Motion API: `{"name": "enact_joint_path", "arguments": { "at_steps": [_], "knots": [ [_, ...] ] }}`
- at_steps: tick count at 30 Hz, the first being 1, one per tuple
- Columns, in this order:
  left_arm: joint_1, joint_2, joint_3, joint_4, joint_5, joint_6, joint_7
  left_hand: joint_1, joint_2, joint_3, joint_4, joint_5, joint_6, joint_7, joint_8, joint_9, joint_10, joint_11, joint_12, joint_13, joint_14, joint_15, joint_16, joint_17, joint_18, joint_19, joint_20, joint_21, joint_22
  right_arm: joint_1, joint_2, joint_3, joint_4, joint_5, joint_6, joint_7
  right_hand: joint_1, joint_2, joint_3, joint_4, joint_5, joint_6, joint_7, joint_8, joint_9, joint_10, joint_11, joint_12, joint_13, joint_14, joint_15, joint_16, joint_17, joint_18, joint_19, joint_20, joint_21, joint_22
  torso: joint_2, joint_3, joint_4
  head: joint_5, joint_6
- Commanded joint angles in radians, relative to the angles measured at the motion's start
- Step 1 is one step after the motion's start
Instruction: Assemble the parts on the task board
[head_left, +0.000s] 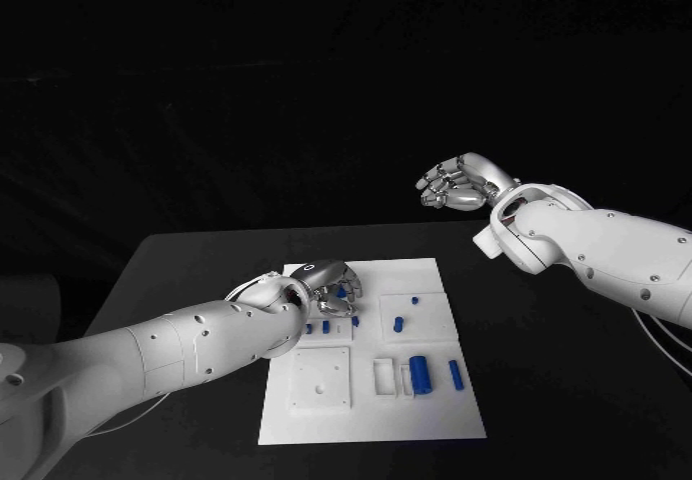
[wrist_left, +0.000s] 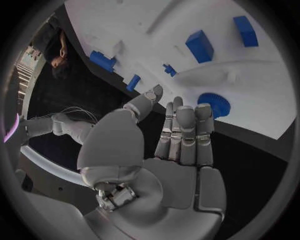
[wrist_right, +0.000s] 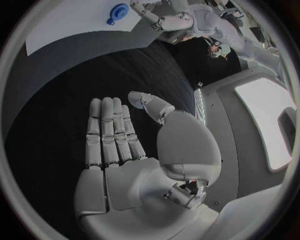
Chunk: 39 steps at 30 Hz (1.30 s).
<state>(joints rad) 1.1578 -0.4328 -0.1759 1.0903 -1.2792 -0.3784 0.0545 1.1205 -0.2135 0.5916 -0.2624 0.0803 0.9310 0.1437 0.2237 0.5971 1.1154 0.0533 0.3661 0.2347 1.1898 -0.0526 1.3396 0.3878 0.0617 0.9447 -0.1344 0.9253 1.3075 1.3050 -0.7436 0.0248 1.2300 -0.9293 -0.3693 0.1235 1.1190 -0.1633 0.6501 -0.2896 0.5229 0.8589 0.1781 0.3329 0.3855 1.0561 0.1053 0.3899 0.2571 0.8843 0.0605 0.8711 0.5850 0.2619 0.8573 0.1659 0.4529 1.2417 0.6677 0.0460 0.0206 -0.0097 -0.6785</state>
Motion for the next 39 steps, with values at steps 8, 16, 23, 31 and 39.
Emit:
{"name": "enact_joint_path", "arguments": {
  "at_steps": [8, 16, 23, 31, 39],
  "knots": [
    [0.007, 0.007, -0.002, 0.013, -0.230, 0.132, -0.037, 0.042, -0.044, -0.055, -0.024, -0.027, -0.001, -0.001, 0.016, -0.001, -0.023, 0.012, 0.004, 0.014, -0.024, 0.005, 0.013, 0.007, 0.031, -0.021, -0.011, -0.001, 0.020, 0.000, -0.003, 0.000, 0.003, -0.008, 0.010, 0.006, 0.001, 0.008, -0.003, 0.000, 0.000, -0.001, 0.003, 0.005, -0.001, 0.009, 0.000, -0.005, -0.002, 0.000, 0.008, 0.006, -0.001, 0.000, 0.008, 0.002, -0.007, 0.001, 0.001, -0.0001, -0.0004, -0.003, -0.002],
    [0.006, 0.034, -0.008, -0.005, -0.263, 0.128, -0.043, 0.056, -0.045, -0.062, -0.023, -0.027, 0.001, -0.003, 0.020, -0.001, -0.027, 0.011, 0.015, 0.021, -0.029, 0.004, 0.018, 0.009, 0.031, -0.023, -0.011, 0.001, 0.019, 0.000, 0.000, 0.000, 0.003, -0.008, 0.010, 0.007, 0.000, 0.007, -0.002, 0.000, 0.001, -0.001, 0.003, 0.005, -0.001, 0.010, 0.001, -0.005, -0.002, 0.000, 0.008, 0.006, -0.001, 0.000, 0.008, 0.002, -0.008, 0.002, 0.001, -0.0004, -0.0013, -0.002, -0.003],
    [0.005, 0.050, -0.008, -0.024, -0.265, 0.128, -0.049, 0.071, -0.029, -0.063, -0.020, -0.027, 0.008, -0.006, 0.026, 0.000, -0.034, 0.009, 0.033, 0.031, -0.031, 0.001, 0.024, 0.010, 0.031, -0.022, -0.012, 0.003, 0.018, 0.000, 0.002, 0.000, 0.003, -0.008, 0.010, 0.007, 0.000, 0.008, -0.002, 0.000, 0.002, -0.001, 0.003, 0.006, -0.002, 0.010, 0.001, -0.006, -0.002, 0.000, 0.008, 0.006, -0.002, 0.000, 0.008, 0.002, -0.008, 0.002, 0.001, -0.0003, -0.0016, -0.002, -0.004],
    [0.005, 0.057, -0.009, -0.034, -0.272, 0.156, -0.066, 0.109, 0.010, -0.039, -0.020, -0.028, 0.018, -0.011, 0.033, -0.002, -0.050, 0.008, 0.060, 0.046, -0.031, 0.001, 0.029, 0.010, 0.031, -0.021, -0.013, 0.004, 0.017, 0.000, 0.002, 0.000, 0.004, -0.008, 0.010, 0.007, -0.001, 0.008, -0.002, 0.001, 0.003, -0.001, 0.003, 0.006, -0.002, 0.011, 0.001, -0.007, -0.003, 0.000, 0.008, 0.006, -0.002, 0.000, 0.009, 0.002, -0.009, 0.002, 0.000, 0.0004, -0.0014, -0.004, -0.006],
    [0.005, 0.061, -0.009, -0.043, -0.279, 0.179, -0.079, 0.139, 0.018, 0.003, -0.017, -0.028, 0.022, -0.012, 0.036, -0.005, -0.065, 0.008, 0.081, 0.056, -0.031, 0.001, 0.032, 0.008, 0.028, -0.021, -0.013, 0.005, 0.016, 0.000, 0.002, 0.000, 0.005, -0.007, 0.010, 0.006, -0.002, 0.008, -0.002, 0.001, 0.004, 0.000, 0.003, 0.006, -0.002, 0.011, 0.001, -0.007, -0.003, 0.000, 0.008, 0.006, -0.002, 0.000, 0.009, 0.002, -0.010, 0.003, 0.001, 0.0004, -0.0014, -0.004, -0.007]
  ]
}}
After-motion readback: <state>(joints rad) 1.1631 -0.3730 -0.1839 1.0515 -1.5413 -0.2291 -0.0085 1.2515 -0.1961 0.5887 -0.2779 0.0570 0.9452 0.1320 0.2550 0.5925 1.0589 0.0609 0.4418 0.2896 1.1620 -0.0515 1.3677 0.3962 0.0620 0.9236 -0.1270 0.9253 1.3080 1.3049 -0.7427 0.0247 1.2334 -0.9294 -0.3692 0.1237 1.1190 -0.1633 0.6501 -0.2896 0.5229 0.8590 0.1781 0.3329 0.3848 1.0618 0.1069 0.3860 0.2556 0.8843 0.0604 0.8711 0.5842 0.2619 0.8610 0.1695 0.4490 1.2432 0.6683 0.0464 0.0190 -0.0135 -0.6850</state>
